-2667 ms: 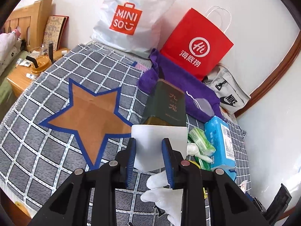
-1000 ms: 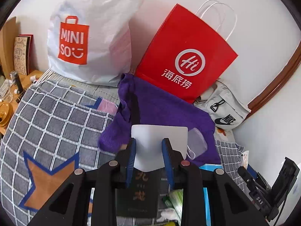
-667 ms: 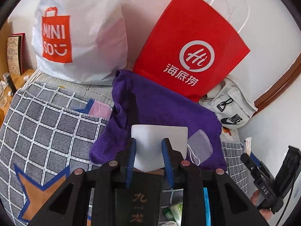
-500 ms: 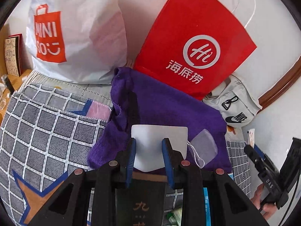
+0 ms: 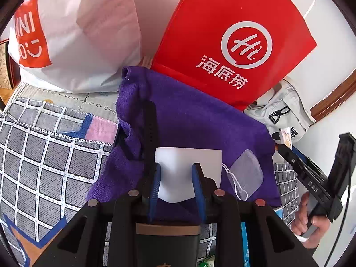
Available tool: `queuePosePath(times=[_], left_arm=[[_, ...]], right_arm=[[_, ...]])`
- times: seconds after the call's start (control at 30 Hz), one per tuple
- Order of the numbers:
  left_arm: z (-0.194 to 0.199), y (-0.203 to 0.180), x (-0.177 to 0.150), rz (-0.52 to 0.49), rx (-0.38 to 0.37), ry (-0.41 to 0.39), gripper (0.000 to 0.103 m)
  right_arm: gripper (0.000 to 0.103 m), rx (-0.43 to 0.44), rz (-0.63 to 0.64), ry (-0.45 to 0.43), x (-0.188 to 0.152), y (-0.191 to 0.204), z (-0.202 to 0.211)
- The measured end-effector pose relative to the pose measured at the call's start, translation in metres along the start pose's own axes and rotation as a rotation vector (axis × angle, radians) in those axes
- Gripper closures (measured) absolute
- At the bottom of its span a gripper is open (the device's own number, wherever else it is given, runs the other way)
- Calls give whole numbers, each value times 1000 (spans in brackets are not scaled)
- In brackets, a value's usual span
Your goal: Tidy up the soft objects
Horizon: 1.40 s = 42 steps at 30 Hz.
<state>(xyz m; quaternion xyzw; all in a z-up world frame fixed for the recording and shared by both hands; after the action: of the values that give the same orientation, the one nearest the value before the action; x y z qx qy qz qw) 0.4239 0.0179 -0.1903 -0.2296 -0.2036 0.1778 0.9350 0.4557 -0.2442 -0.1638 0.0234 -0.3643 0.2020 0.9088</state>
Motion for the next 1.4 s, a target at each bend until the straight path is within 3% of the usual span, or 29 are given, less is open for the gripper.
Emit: queuePosePath(times=[0.37,0.57,0.8,0.9,0.93,1.0,1.17,1.4], left_arm=[[-21,10,-2,16,14,49,74],[-23,13,-2,29,12,60,72],[-23,15,-2,33,8,65,72],[-22,15,-2,32,7,70,72],[-22,15,-2,29,8,70,71],[-22,16,-2,32,16,63,68],[-21,17,0,49,-2,67,56],[-4,21,4,64,3,52,46]], right_arm=[[45,42,26,85,-9,-1,-44],[44,92,6,112,-13,-3,-50],[43,91,8,139,-16,-2,-58],[40,93,24,143,-14,5,-61],[33,98,30,134,-13,7,-60],[21,101,47,117,-11,11,-57],[20,48,46,86,-6,12,-48],[20,93,-48,47,-9,12,-16]])
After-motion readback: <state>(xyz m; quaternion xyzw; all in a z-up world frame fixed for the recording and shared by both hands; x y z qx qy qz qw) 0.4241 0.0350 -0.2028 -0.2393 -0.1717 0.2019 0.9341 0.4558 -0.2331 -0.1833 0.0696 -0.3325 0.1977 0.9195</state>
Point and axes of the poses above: each gripper's, at about its wrist camera, not at the fingertips, and z roughly against the way its jaws point, y to its left, x to its top, the point moved 5 cm from there along -z, roughly the way its jaws point, and after that the axes turned 15 degrees about z, right-handed, at the moved point
